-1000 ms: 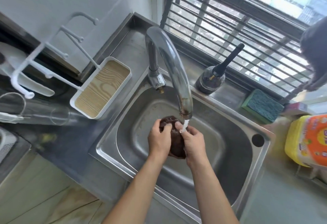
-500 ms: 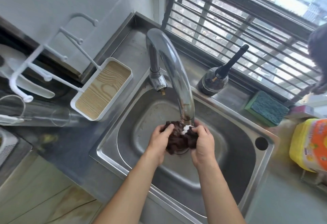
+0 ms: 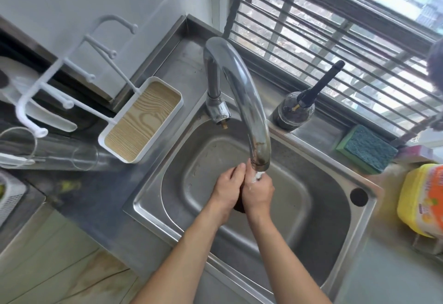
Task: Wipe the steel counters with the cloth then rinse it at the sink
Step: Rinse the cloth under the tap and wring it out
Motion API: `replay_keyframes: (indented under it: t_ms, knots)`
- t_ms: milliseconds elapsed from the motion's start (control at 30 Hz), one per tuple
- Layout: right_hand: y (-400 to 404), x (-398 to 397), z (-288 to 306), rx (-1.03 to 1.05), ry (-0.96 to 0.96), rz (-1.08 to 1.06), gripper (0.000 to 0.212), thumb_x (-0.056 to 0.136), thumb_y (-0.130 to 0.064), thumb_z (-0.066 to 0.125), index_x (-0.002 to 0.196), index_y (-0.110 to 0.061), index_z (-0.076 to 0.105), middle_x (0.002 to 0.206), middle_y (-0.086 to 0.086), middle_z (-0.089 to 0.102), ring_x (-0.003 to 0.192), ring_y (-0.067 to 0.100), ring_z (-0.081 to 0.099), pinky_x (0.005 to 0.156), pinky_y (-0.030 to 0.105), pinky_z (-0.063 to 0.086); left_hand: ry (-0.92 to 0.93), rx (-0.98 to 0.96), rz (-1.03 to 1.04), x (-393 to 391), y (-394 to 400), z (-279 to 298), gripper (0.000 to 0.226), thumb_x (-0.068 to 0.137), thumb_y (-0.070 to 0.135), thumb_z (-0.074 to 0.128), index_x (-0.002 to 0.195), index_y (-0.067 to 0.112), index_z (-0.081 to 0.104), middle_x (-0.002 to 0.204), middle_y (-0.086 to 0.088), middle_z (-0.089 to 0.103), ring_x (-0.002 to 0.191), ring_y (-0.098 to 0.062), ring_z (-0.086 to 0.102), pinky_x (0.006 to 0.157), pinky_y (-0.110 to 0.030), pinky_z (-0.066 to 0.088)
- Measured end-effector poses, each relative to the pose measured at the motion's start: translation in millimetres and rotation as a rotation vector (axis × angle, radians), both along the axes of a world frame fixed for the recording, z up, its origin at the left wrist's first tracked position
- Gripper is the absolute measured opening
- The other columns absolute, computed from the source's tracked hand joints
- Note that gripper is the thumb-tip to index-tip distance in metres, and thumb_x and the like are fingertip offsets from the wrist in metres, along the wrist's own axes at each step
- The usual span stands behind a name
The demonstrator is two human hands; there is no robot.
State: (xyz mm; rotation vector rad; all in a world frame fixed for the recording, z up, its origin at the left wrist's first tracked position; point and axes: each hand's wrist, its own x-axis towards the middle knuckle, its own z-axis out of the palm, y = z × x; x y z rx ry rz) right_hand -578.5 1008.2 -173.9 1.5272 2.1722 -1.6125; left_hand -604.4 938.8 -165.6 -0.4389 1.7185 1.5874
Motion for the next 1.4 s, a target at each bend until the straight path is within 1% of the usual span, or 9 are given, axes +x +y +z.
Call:
replay_keyframes:
  t_ms: [233,367,467,600,733,867,1067,1167,1400]
  knots:
    - [36.5,-10.0,-8.6,-0.484,-0.037,-0.45,0.02,0.095,-0.017,0.05,0.086,-0.013,0.068,0.083,0.008,0.071,0.077,0.028,0.065,0.062,0.03,0.049,-0.093,-0.067,0.054,-7.8,-22.3,-2.9,0.015,0.1,0.014,0.052,0.114,0.017,0.057,0.092,-0.006,0.065,0.07,-0.014,0.06,0.048,-0.019,0.048]
    - [2.6,4.2,5.4,-0.54,0.132,-0.192,0.026,0.078,-0.025,0.056,0.094,-0.018,0.075,0.086,0.0,0.077,0.089,0.021,0.069,0.073,0.032,0.054,-0.296,0.024,0.25,-4.4,-15.1,-18.0,0.045,0.091,0.053,0.048,0.109,0.019,0.071,0.111,-0.012,0.074,0.095,-0.022,0.071,0.085,-0.036,0.055]
    - [-26.5,17.9,-1.5,-0.153,0.159,0.112,0.054,0.082,-0.051,0.051,0.119,-0.015,0.065,0.111,0.004,0.069,0.107,0.017,0.064,0.097,0.033,0.049,-0.313,0.061,0.254,3.8,-5.6,-21.0,0.074,0.085,0.078,0.046,0.119,0.016,0.069,0.116,-0.009,0.073,0.107,-0.02,0.07,0.1,-0.038,0.052]
    - [-9.3,6.4,-16.0,0.125,-0.014,0.128,0.05,0.1,-0.051,0.04,0.087,-0.01,0.065,0.091,0.012,0.07,0.087,0.031,0.059,0.077,0.037,0.038,-0.189,0.069,0.189,18.6,-1.3,-7.0,0.041,0.106,0.041,0.041,0.099,0.018,0.075,0.101,-0.003,0.077,0.1,-0.017,0.071,0.086,-0.031,0.055]
    - [24.2,-7.5,-37.3,-0.278,-0.243,-0.131,0.04,0.098,-0.037,0.059,0.073,-0.009,0.07,0.083,0.01,0.072,0.082,0.028,0.065,0.079,0.045,0.054,-0.111,0.018,0.096,19.1,-6.9,-6.2,0.03,0.104,0.022,0.045,0.091,0.016,0.071,0.093,-0.002,0.072,0.094,-0.019,0.066,0.088,-0.032,0.053]
    - [32.5,0.3,-27.6,-0.586,-0.072,-0.411,0.018,0.097,-0.023,0.057,0.089,-0.011,0.07,0.081,0.008,0.072,0.069,0.025,0.068,0.055,0.026,0.053,-0.214,-0.08,0.251,2.1,-19.8,-15.8,0.024,0.098,0.023,0.045,0.102,0.009,0.064,0.089,-0.014,0.066,0.066,-0.023,0.06,0.041,-0.02,0.042]
    - [-23.5,28.6,-18.0,-0.204,0.108,0.043,0.046,0.089,-0.048,0.053,0.116,-0.013,0.068,0.112,0.01,0.07,0.107,0.026,0.065,0.098,0.045,0.051,-0.321,-0.03,0.181,-0.5,-5.4,-10.3,0.054,0.099,0.058,0.043,0.086,0.019,0.078,0.084,-0.001,0.077,0.081,-0.018,0.072,0.063,-0.025,0.055]
    - [-22.7,20.0,-11.9,0.092,0.091,0.016,0.051,0.093,-0.058,0.042,0.091,-0.012,0.064,0.093,0.009,0.068,0.094,0.03,0.061,0.085,0.04,0.045,-0.263,0.016,0.104,8.9,1.4,-5.0,0.05,0.103,0.043,0.047,0.072,0.02,0.079,0.072,0.005,0.075,0.071,-0.008,0.071,0.064,-0.022,0.055]
    - [24.1,-16.1,-26.5,-0.41,-0.212,-0.285,0.032,0.097,-0.027,0.061,0.069,-0.012,0.063,0.074,0.008,0.068,0.071,0.028,0.066,0.064,0.034,0.053,-0.216,-0.028,0.094,3.6,-3.4,-2.1,0.036,0.104,0.033,0.047,0.081,0.013,0.066,0.075,-0.005,0.07,0.058,-0.009,0.067,0.049,-0.019,0.05]
